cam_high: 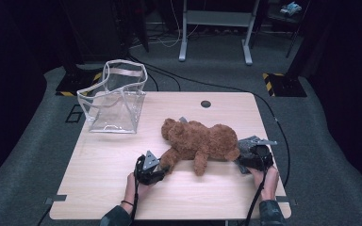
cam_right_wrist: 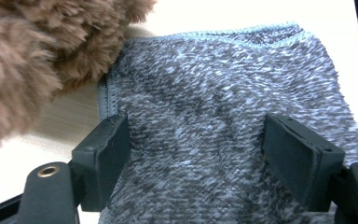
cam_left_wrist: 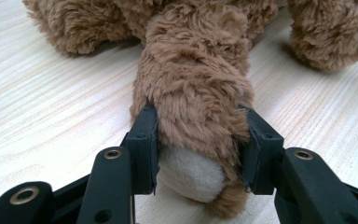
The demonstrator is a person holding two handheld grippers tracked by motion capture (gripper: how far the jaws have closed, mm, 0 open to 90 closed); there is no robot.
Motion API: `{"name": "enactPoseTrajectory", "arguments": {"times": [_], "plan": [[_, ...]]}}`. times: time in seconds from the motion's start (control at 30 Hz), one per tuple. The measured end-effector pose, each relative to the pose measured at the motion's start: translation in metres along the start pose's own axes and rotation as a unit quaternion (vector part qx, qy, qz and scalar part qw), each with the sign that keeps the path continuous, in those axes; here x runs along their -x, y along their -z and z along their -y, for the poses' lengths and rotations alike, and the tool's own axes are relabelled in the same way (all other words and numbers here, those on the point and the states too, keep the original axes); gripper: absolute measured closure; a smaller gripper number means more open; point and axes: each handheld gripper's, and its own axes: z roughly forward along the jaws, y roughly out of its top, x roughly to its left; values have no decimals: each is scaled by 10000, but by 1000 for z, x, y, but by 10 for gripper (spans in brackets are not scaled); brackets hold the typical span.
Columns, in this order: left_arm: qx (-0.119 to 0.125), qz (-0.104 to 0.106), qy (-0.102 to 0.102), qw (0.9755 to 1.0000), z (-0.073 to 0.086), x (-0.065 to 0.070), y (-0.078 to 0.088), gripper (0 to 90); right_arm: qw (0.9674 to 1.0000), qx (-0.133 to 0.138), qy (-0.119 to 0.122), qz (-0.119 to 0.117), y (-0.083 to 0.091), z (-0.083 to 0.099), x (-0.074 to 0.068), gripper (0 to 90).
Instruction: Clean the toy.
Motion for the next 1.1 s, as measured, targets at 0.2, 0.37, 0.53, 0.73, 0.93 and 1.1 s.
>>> {"name": "enactPoseTrajectory", "arguments": {"times": [0.2, 0.37, 0.53, 0.73, 0.93, 1.1], "plan": [[3, 30, 36, 10000, 0, -2, 0, 543, 9999, -160, -29, -9, -6, 2, 3, 259], [22, 23, 84, 10000, 0, -2, 0, 533, 9995, -290, -97, -23, -9, 2, 4, 336], [15, -3, 72, 10000, 0, -2, 0, 517, 9997, -211, -83, -9, -6, 5, 7, 564], [60, 6, 192, 9998, 0, -3, -1, 494, 9997, -122, -198, -26, 0, 9, 11, 763], [-31, 54, 237, 9997, 0, -4, -1, 468, 9998, -2, -168, 42, 15, 2, 12, 772], [-6, 48, 277, 9996, 0, -4, -2, 467, 9991, 401, -94, 134, 43, -14, 15, 775]]}}
